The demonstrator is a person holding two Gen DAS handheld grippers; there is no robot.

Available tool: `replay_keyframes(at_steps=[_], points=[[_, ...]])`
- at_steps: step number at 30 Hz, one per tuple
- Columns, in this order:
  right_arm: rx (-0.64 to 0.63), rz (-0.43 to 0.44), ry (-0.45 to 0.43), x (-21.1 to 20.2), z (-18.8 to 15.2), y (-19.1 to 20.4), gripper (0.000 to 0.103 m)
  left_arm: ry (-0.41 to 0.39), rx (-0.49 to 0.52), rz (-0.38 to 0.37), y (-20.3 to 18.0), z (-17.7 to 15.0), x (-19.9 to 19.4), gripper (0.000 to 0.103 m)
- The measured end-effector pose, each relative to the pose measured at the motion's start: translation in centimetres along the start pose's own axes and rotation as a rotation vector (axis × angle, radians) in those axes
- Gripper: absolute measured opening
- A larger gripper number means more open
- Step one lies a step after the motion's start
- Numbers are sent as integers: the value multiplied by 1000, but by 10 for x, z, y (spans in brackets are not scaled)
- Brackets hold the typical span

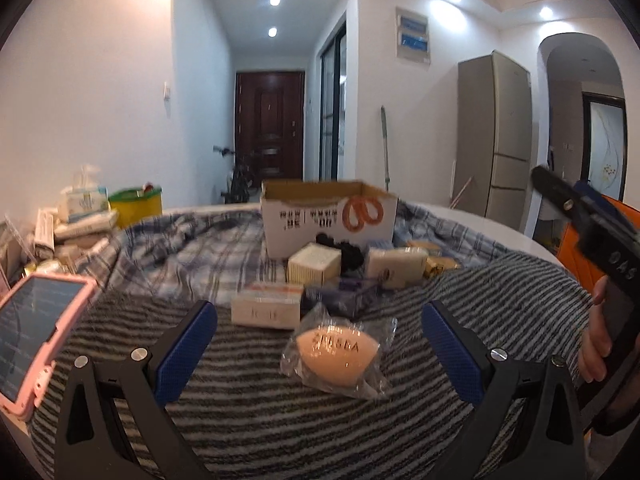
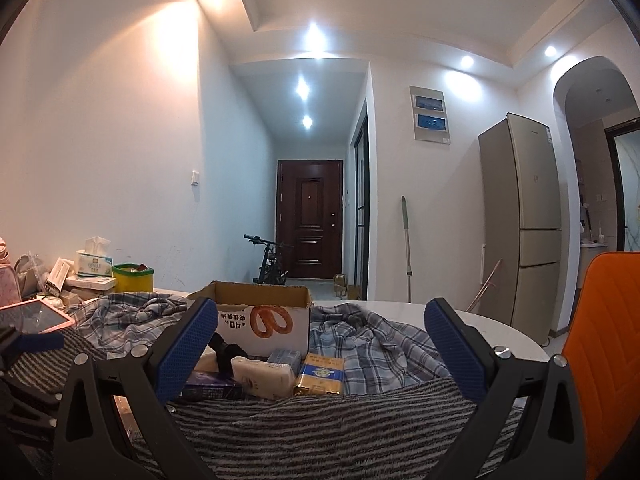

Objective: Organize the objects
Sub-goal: 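Lower the left tool onto the bagged ZEESEA sponge and close it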

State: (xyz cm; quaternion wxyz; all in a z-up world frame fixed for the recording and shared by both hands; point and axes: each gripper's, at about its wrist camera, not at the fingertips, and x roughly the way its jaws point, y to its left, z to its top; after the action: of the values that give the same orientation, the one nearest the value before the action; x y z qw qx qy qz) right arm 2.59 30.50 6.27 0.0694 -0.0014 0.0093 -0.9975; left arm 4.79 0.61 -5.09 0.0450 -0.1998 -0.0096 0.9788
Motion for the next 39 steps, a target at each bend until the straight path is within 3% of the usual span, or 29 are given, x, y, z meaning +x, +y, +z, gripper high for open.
replay_keyframes(at_steps=[6, 9, 13, 15, 17, 20, 24, 28, 33, 39], points=[[36, 23, 18, 0, 0, -9, 103, 199, -108, -22, 15, -13, 41, 103], [21, 12, 29, 3, -2, -9, 103, 189, -114, -34, 17, -11, 41, 103], [2, 10, 53, 10, -4, -6, 103, 197, -3, -5, 0, -9, 44, 103], [-3, 13, 54, 11, -6, -4, 103, 225, 32, -21, -7, -11, 50, 93], [-12, 13, 56, 12, -7, -4, 103, 237, 52, -36, -11, -14, 54, 89], [-13, 9, 60, 14, -9, -4, 103, 237, 83, -17, -15, -18, 58, 72], [13, 16, 74, 17, -10, -9, 103, 194, 92, -33, -16, -15, 50, 71], [34, 15, 84, 19, -10, -15, 103, 102, 83, -58, -17, -3, 30, 71], [76, 35, 86, 20, -7, -21, 103, -49, 81, -9, -12, 24, 8, 71], [91, 25, 135, 29, -6, -20, 103, -155, 74, 46, -8, 46, 0, 71]])
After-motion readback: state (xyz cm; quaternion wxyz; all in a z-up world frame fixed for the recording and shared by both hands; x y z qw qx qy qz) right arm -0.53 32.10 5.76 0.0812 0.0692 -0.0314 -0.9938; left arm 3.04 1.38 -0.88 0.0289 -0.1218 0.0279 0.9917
